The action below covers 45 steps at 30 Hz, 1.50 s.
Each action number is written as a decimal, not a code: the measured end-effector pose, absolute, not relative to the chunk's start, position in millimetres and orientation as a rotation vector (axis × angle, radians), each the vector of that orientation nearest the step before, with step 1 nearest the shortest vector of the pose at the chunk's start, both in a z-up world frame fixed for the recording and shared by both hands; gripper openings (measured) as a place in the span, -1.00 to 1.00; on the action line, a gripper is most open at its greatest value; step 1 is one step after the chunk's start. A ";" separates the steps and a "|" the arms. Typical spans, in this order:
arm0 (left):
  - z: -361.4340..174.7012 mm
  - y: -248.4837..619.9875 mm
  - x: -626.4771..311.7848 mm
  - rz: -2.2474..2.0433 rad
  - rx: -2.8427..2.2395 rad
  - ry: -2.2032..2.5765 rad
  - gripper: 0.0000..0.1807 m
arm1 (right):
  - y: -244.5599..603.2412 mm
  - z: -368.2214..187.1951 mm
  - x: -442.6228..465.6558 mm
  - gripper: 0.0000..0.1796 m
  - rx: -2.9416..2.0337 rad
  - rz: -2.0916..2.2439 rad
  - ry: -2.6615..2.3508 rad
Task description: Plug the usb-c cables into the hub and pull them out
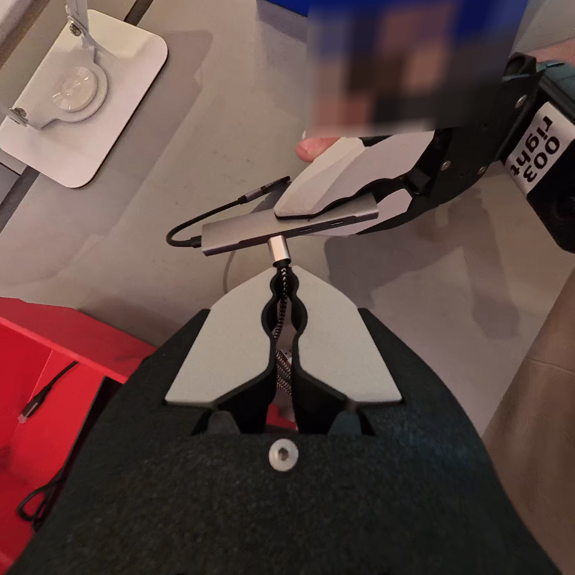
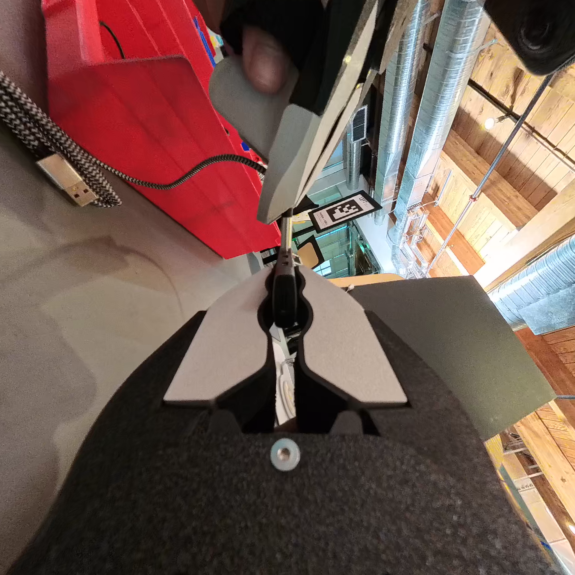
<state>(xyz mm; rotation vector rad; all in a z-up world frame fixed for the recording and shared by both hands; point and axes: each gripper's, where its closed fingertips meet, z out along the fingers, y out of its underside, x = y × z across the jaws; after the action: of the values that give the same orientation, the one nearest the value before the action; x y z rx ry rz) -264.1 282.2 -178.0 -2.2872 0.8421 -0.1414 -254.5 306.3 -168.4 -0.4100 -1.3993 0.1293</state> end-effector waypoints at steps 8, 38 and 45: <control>-185.6 278.2 -267.0 -0.187 -2.311 0.830 -0.99 | 301.7 -175.2 -257.4 -0.91 -0.419 0.141 -1.430; -172.0 256.0 -263.5 -0.603 -2.194 0.861 -0.98 | 276.6 -161.7 -257.6 -0.90 -0.418 0.331 -1.386; -175.9 254.5 -256.0 -0.618 -2.208 0.912 -0.98 | 270.9 -160.4 -257.4 -0.90 -0.383 0.307 -1.390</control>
<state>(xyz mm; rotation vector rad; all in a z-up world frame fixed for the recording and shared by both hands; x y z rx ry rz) -256.0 254.5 -175.9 -2.2085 0.9117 -0.6184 -257.4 270.9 -160.4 -0.3826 -1.3898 0.3065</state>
